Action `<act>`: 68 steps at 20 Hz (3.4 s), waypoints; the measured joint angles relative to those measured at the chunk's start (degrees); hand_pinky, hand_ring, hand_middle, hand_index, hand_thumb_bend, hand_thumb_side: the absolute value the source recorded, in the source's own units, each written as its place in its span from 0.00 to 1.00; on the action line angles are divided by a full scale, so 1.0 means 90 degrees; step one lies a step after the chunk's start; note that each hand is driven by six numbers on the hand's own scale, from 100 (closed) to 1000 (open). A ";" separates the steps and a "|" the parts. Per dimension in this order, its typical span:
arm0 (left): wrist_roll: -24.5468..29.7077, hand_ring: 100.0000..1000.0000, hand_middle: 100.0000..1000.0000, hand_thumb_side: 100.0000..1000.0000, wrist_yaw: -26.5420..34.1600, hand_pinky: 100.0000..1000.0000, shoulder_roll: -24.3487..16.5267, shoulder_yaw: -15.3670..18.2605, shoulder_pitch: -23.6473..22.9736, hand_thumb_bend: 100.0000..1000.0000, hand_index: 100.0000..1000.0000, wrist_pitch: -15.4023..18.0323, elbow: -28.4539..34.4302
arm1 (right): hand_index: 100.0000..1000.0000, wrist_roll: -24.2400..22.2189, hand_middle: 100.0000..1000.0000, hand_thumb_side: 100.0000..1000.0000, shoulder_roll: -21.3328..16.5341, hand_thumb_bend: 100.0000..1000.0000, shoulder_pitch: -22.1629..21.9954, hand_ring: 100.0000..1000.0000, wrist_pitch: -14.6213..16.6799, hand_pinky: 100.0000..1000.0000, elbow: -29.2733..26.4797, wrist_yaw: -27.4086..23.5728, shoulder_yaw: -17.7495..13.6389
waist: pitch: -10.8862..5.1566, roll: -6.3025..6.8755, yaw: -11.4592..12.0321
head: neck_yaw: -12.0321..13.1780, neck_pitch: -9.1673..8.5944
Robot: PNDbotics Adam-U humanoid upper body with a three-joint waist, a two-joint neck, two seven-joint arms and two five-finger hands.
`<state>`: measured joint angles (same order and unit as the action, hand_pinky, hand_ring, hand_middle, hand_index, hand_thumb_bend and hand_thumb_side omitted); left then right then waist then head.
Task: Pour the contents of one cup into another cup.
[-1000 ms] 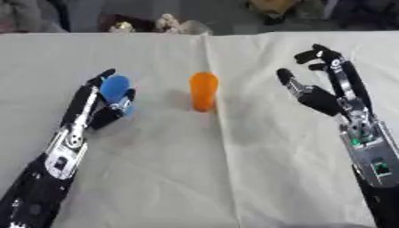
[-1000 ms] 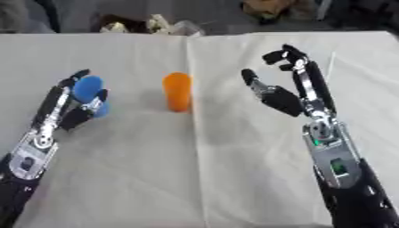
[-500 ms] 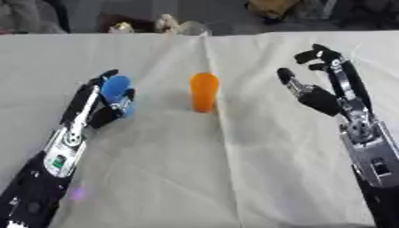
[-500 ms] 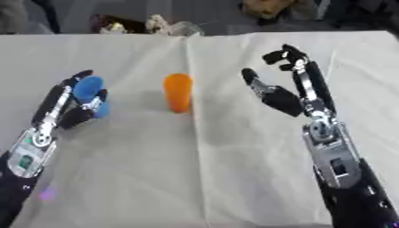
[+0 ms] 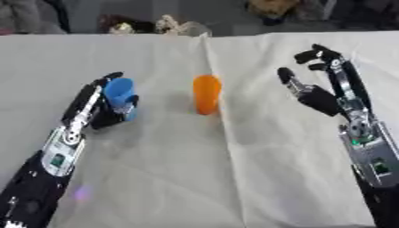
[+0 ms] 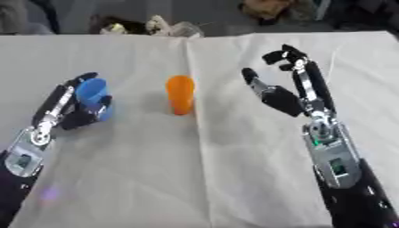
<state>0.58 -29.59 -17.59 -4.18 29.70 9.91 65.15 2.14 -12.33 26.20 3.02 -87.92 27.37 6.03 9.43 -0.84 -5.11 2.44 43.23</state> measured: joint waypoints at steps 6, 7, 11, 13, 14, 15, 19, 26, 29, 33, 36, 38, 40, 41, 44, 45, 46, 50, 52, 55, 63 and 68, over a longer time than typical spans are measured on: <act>-0.0259 0.13 0.20 0.35 0.0778 0.00 0.0048 0.0006 -0.0126 0.00 0.90 0.0193 0.0157 | 0.69 0.0040 0.59 0.58 0.0003 0.37 0.0000 0.97 -0.0007 0.75 0.0002 0.0000 0.0000 | 0.0005 -0.0006 0.0007 | -0.0005 -0.0004; -0.0323 0.12 0.20 0.36 0.0923 0.00 0.0049 0.0023 -0.0133 0.00 0.90 0.0215 0.0245 | 0.69 0.0041 0.59 0.58 0.0004 0.37 0.0000 0.97 -0.0006 0.75 0.0003 0.0000 0.0000 | 0.0005 -0.0006 0.0008 | -0.0006 -0.0004; -0.0431 0.10 0.19 0.42 0.1524 0.00 0.0016 0.0070 -0.0199 0.00 0.89 0.0228 0.0781 | 0.69 0.0045 0.59 0.58 0.0005 0.36 0.0001 0.97 -0.0001 0.75 0.0036 0.0000 0.0000 | 0.0005 -0.0006 0.0027 | -0.0011 -0.0005; -0.0437 0.10 0.19 0.44 0.1790 0.00 -0.0051 0.0103 -0.0264 0.00 0.89 0.0212 0.1103 | 0.69 0.0046 0.59 0.58 0.0005 0.36 0.0001 0.97 0.0000 0.75 0.0044 0.0000 0.0002 | 0.0005 -0.0005 0.0050 | -0.0021 -0.0006; -0.0433 0.10 0.19 0.46 0.1895 0.00 -0.0091 0.0110 -0.0298 0.00 0.89 0.0205 0.1256 | 0.69 0.0045 0.59 0.58 0.0005 0.35 0.0002 0.97 0.0001 0.75 0.0059 0.0000 0.0002 | 0.0005 -0.0005 0.0058 | -0.0026 -0.0006; -0.0425 0.10 0.19 0.47 0.2004 0.00 -0.0129 0.0121 -0.0340 0.00 0.89 0.0194 0.1416 | 0.69 0.0044 0.59 0.58 0.0005 0.35 0.0003 0.97 0.0003 0.74 0.0085 -0.0001 0.0004 | 0.0005 -0.0005 0.0062 | -0.0031 -0.0006; -0.0387 0.10 0.19 0.49 0.2342 0.00 -0.0246 0.0143 -0.0512 0.00 0.89 0.0128 0.2033 | 0.69 0.0016 0.58 0.56 0.0020 0.36 0.0068 0.97 0.0028 0.74 0.0271 -0.0033 0.0084 | 0.0005 -0.0005 0.0119 | -0.0059 -0.0006; -0.0268 0.10 0.20 0.50 0.2718 0.00 -0.0381 0.0140 -0.0723 0.00 0.89 -0.0014 0.2781 | 0.69 -0.0147 0.57 0.51 0.0142 0.45 0.0385 0.96 0.0161 0.73 0.0906 0.0092 0.0404 | -0.0005 -0.0001 0.0225 | -0.0136 -0.0006; -0.0195 0.10 0.20 0.49 0.2807 0.00 -0.0397 0.0133 -0.0766 0.00 0.90 -0.0085 0.2931 | 0.70 -0.0218 0.58 0.53 0.0240 0.47 0.0561 0.96 0.0250 0.74 0.1259 0.0286 0.0557 | -0.0034 0.0003 0.0258 | -0.0184 -0.0006; -0.0113 0.10 0.20 0.49 0.2866 0.00 -0.0396 0.0093 -0.0790 0.00 0.90 -0.0159 0.2990 | 0.70 -0.0265 0.58 0.55 0.0402 0.48 0.0739 0.96 0.0378 0.74 0.1706 0.0465 0.0712 | -0.0037 0.0012 0.0282 | -0.0228 -0.0006; -0.0078 0.11 0.20 0.49 0.2897 0.00 -0.0393 0.0062 -0.0810 0.00 0.90 -0.0180 0.3012 | 0.70 -0.0239 0.58 0.55 0.0544 0.47 0.0840 0.96 0.0460 0.74 0.1987 0.0608 0.0786 | -0.0052 0.0039 0.0305 | -0.0246 -0.0006; -0.0052 0.11 0.20 0.49 0.2913 0.00 -0.0390 0.0055 -0.0815 0.00 0.90 -0.0186 0.3041 | 0.70 -0.0202 0.58 0.55 0.0627 0.48 0.0882 0.96 0.0511 0.74 0.2145 0.0706 0.0795 | -0.0067 0.0049 0.0322 | -0.0266 -0.0006; -0.0036 0.11 0.20 0.48 0.2927 0.00 -0.0389 0.0053 -0.0821 0.00 0.90 -0.0188 0.3068 | 0.70 -0.0157 0.58 0.55 0.0701 0.48 0.0920 0.96 0.0556 0.74 0.2265 0.0786 0.0813 | -0.0070 0.0061 0.0343 | -0.0283 -0.0006; -0.0027 0.11 0.20 0.48 0.2932 0.00 -0.0387 0.0048 -0.0825 0.00 0.90 -0.0194 0.3070 | 0.70 -0.0132 0.58 0.55 0.0734 0.48 0.0939 0.96 0.0580 0.74 0.2320 0.0818 0.0822 | -0.0070 0.0070 0.0343 | -0.0285 -0.0006; -0.0009 0.11 0.20 0.48 0.2945 0.00 -0.0361 0.0022 -0.0827 0.00 0.90 -0.0206 0.3074 | 0.70 -0.0058 0.58 0.55 0.0812 0.48 0.0994 0.96 0.0633 0.74 0.2487 0.0898 0.0824 | -0.0070 0.0082 0.0347 | -0.0291 -0.0006; -0.0006 0.11 0.20 0.48 0.2946 0.00 -0.0345 0.0022 -0.0827 0.00 0.90 -0.0208 0.3076 | 0.70 -0.0033 0.58 0.56 0.0838 0.48 0.1015 0.97 0.0647 0.74 0.2539 0.0927 0.0824 | -0.0070 0.0082 0.0348 | -0.0293 -0.0006; -0.0002 0.11 0.20 0.48 0.2948 0.00 -0.0335 0.0021 -0.0828 0.00 0.90 -0.0211 0.3080 | 0.70 -0.0008 0.58 0.56 0.0860 0.48 0.1031 0.97 0.0656 0.74 0.2587 0.0953 0.0824 | -0.0071 0.0083 0.0351 | -0.0298 -0.0006; 0.0026 0.11 0.20 0.48 0.2951 0.00 -0.0335 0.0020 -0.0829 0.00 0.90 -0.0214 0.3107 | 0.71 0.0108 0.60 0.56 0.0957 0.49 0.1136 0.97 0.0673 0.76 0.2806 0.1083 0.0802 | -0.0071 0.0105 0.0368 | -0.0363 -0.0006; 0.0036 0.10 0.20 0.48 0.2952 0.00 -0.0334 0.0020 -0.0829 0.00 0.90 -0.0211 0.3107 | 0.71 0.0155 0.60 0.57 0.0997 0.49 0.1185 0.98 0.0680 0.76 0.2914 0.1142 0.0782 | -0.0072 0.0114 0.0372 | -0.0396 -0.0006; 0.0041 0.10 0.20 0.48 0.2954 0.00 -0.0334 0.0019 -0.0829 0.00 0.90 -0.0209 0.3108 | 0.71 0.0215 0.61 0.58 0.1049 0.49 0.1278 0.98 0.0693 0.77 0.3085 0.1235 0.0767 | -0.0075 0.0116 0.0384 | -0.0417 -0.0006; 0.0048 0.10 0.19 0.49 0.2958 0.00 -0.0333 0.0019 -0.0829 0.00 0.90 -0.0201 0.3109 | 0.72 0.0335 0.61 0.59 0.1248 0.50 0.1480 0.98 0.0785 0.77 0.3585 0.1563 0.0716 | -0.0079 0.0122 0.0415 | -0.0504 -0.0007; 0.0072 0.10 0.19 0.49 0.2958 0.00 -0.0331 0.0019 -0.0829 0.00 0.90 -0.0179 0.3109 | 0.72 0.0424 0.62 0.60 0.1395 0.51 0.1612 0.98 0.0817 0.80 0.3813 0.1766 0.0667 | -0.0079 0.0127 0.0441 | -0.0560 -0.0009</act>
<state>1.23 -2.96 -20.57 -4.02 22.24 8.30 93.13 5.95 0.23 40.71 10.37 -53.60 43.26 12.03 8.72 0.31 -1.14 -2.60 43.15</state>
